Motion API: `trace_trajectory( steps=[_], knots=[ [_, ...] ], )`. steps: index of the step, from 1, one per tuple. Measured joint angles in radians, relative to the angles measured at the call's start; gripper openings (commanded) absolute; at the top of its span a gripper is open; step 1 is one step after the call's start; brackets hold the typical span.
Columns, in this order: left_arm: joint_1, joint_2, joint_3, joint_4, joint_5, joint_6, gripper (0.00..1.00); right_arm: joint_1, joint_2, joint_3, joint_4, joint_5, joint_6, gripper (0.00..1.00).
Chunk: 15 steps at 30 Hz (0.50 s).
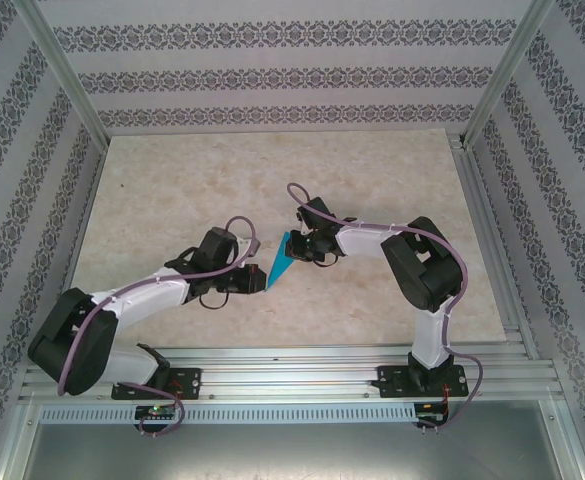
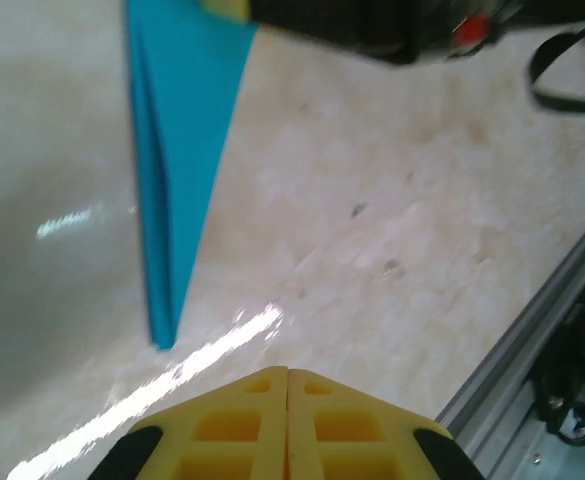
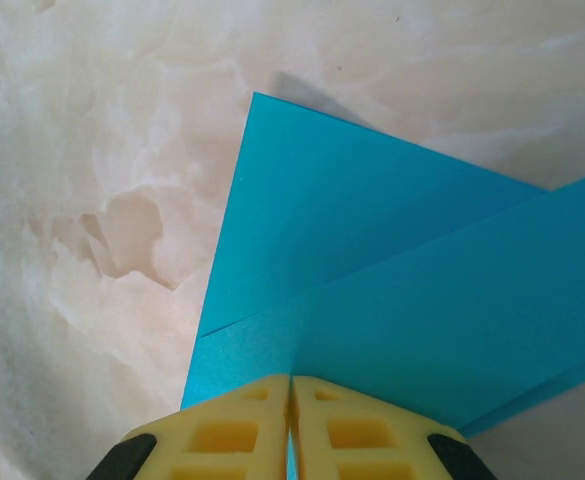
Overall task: Fold a paper plane with a square sheet of paper (fold left side to right side)
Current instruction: Fold the wing for the fifth time at the center of the table.
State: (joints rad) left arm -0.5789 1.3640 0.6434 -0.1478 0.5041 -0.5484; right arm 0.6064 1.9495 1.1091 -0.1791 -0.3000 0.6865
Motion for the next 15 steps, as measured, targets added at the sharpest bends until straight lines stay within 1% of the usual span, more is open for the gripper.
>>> trace_trajectory(
  steps=[3, 9, 15],
  knots=[
    [0.000, 0.101, 0.062, 0.047, 0.030, 0.001, 0.08, 0.000, 0.000, 0.001, -0.001, 0.000, 0.000, 0.10],
    [0.000, 0.288, 0.069, 0.080, 0.039, 0.001, 0.08, 0.000, -0.018, 0.001, -0.026, 0.013, 0.000, 0.11],
    [-0.002, 0.312, 0.059, 0.095, 0.029, 0.006, 0.07, 0.003, -0.089, -0.014, -0.051, 0.025, 0.001, 0.10]
  ],
)
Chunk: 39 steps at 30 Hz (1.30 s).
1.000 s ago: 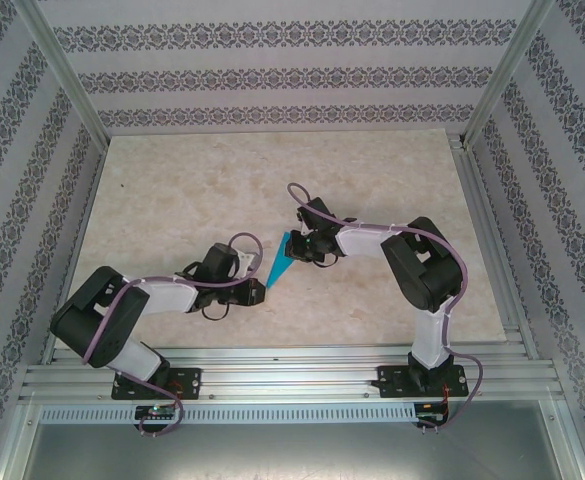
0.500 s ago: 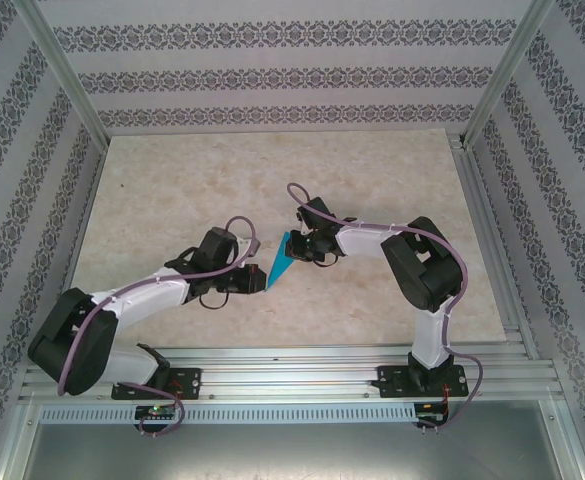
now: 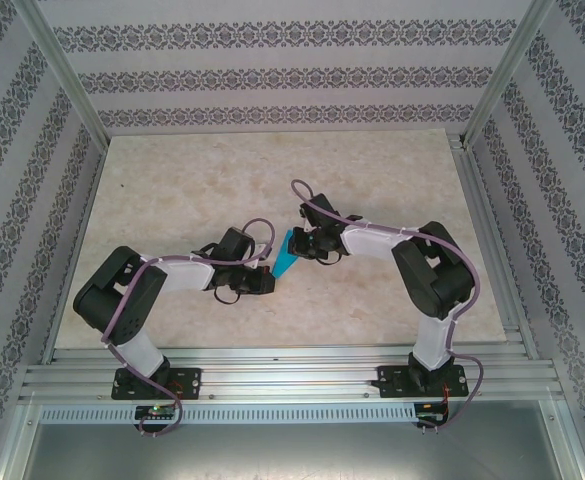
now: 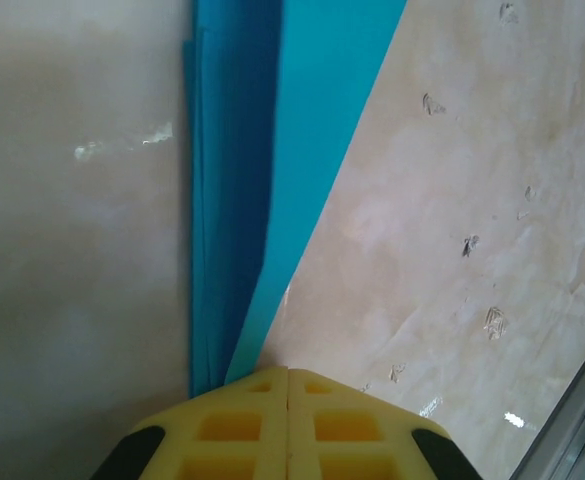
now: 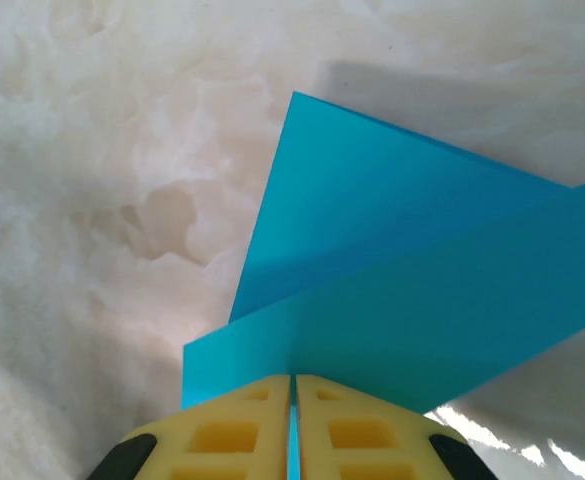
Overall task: Fold a paper plane with a square sheet of paper (fold left side to right side)
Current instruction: Fold the wing for the fifth time at the center of the table.
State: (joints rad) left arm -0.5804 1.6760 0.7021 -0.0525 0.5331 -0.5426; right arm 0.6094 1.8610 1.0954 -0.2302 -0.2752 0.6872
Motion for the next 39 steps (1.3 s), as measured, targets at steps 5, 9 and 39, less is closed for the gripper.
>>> trace_trajectory(
  steps=[5, 9, 39],
  knots=[
    [0.000, 0.000, -0.007, 0.014, 0.000, 0.006, 0.07, 0.037, -0.034, -0.027, 0.028, -0.001, 0.024, 0.10],
    [0.000, 0.000, -0.012, 0.023, 0.001, 0.010, 0.07, 0.059, -0.008, -0.027, 0.051, -0.005, 0.037, 0.10],
    [0.002, 0.008, -0.050, 0.129, 0.019, 0.018, 0.06, -0.204, 0.075, 0.034, -0.032, 0.021, -0.141, 0.11]
  ],
)
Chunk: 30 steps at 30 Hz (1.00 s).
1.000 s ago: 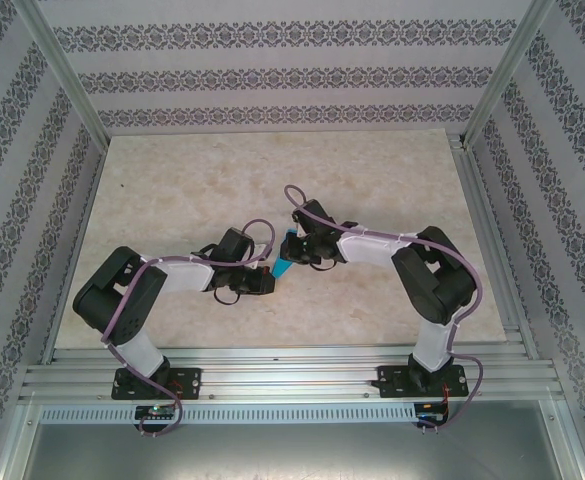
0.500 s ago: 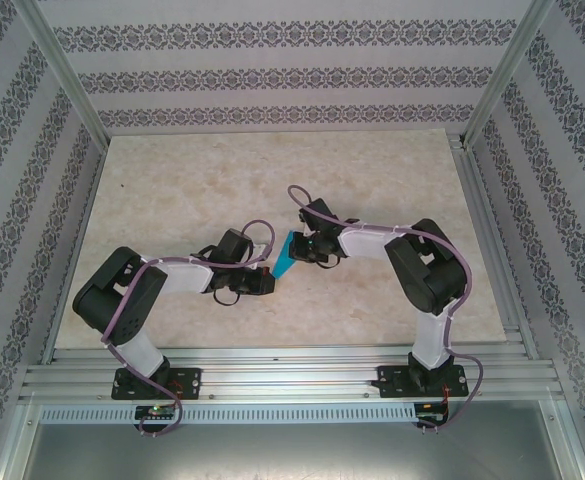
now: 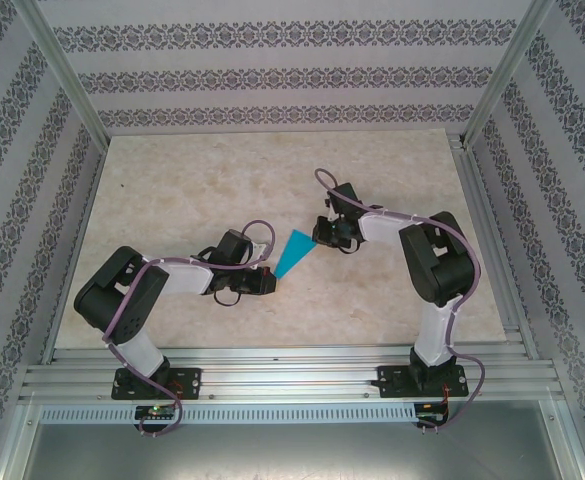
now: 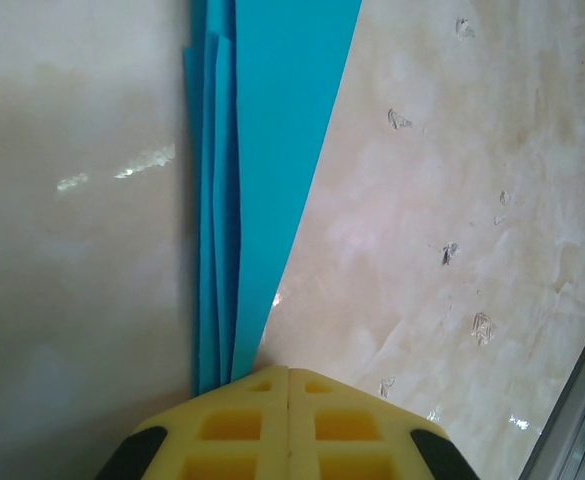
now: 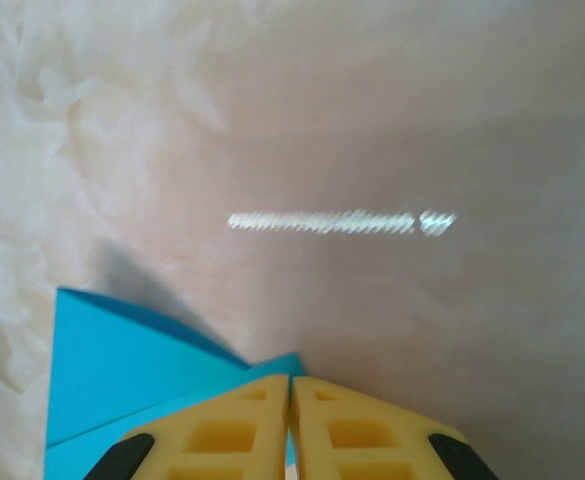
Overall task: Fold a paper plane with a square sheet of paper (fold left side to right side)
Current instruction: Fold the wing for the fifth time at the center of the table, then turn over the paper plane at the center of the table.
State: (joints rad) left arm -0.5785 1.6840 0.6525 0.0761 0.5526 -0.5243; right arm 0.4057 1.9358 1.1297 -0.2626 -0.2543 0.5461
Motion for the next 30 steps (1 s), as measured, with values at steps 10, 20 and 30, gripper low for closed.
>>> trace_trajectory(
  steps=[10, 20, 30],
  knots=[
    [-0.006, -0.071, 0.001, -0.082, -0.005, 0.013, 0.36, -0.078, -0.037, 0.032, -0.069, 0.087, -0.024, 0.21],
    [0.113, -0.394, 0.121, -0.333, -0.073, 0.026, 0.61, 0.049, -0.432, -0.128, -0.095, 0.155, 0.141, 0.49],
    [0.166, -0.467, 0.123, -0.449, -0.385, 0.013, 0.68, 0.377, -0.234, 0.087, -0.324, 0.362, 0.394, 0.60]
  ],
)
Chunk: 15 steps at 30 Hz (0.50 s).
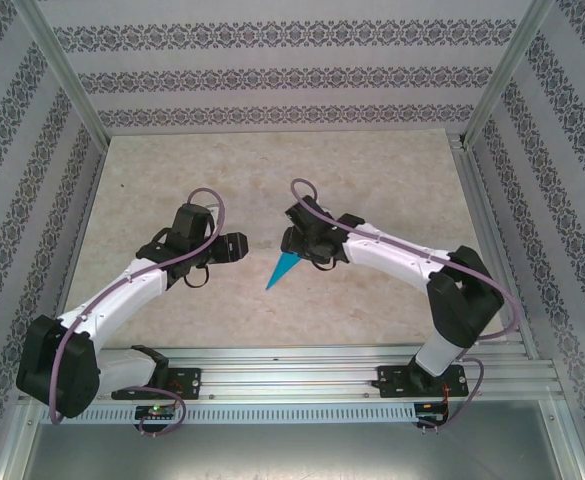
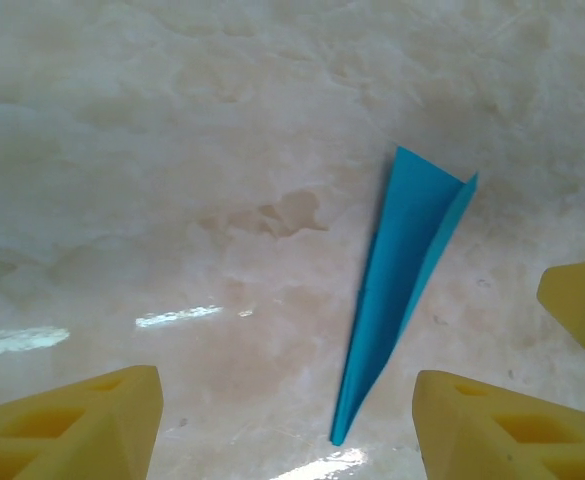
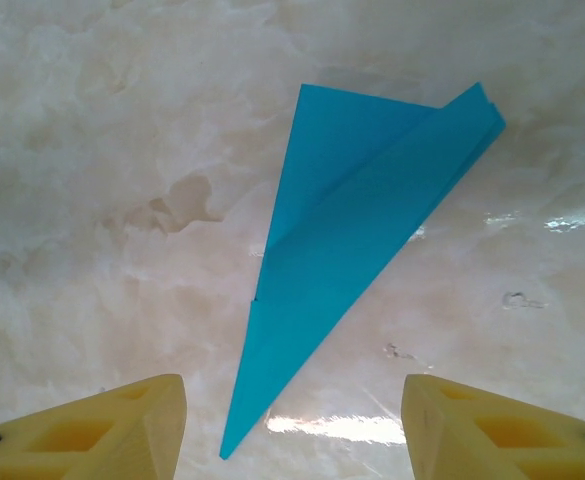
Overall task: Fold a paper plane with a square sheet of paper (fold left side to right side)
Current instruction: Turn over the paper plane at the center of the table.
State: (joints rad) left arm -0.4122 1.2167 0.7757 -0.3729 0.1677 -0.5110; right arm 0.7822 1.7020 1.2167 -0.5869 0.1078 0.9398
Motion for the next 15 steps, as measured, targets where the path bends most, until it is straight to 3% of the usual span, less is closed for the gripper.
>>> trace_trajectory(
  steps=[8, 15],
  knots=[
    [0.005, 0.001, -0.021, -0.003, -0.024, 0.001, 0.70, 0.024, 0.274, 0.220, -0.152, 0.098, 0.035, 0.60],
    [0.005, 0.001, -0.056, -0.003, -0.023, 0.003, 0.70, 0.043, 0.352, 0.302, -0.219, 0.117, 0.035, 0.56]
  ],
)
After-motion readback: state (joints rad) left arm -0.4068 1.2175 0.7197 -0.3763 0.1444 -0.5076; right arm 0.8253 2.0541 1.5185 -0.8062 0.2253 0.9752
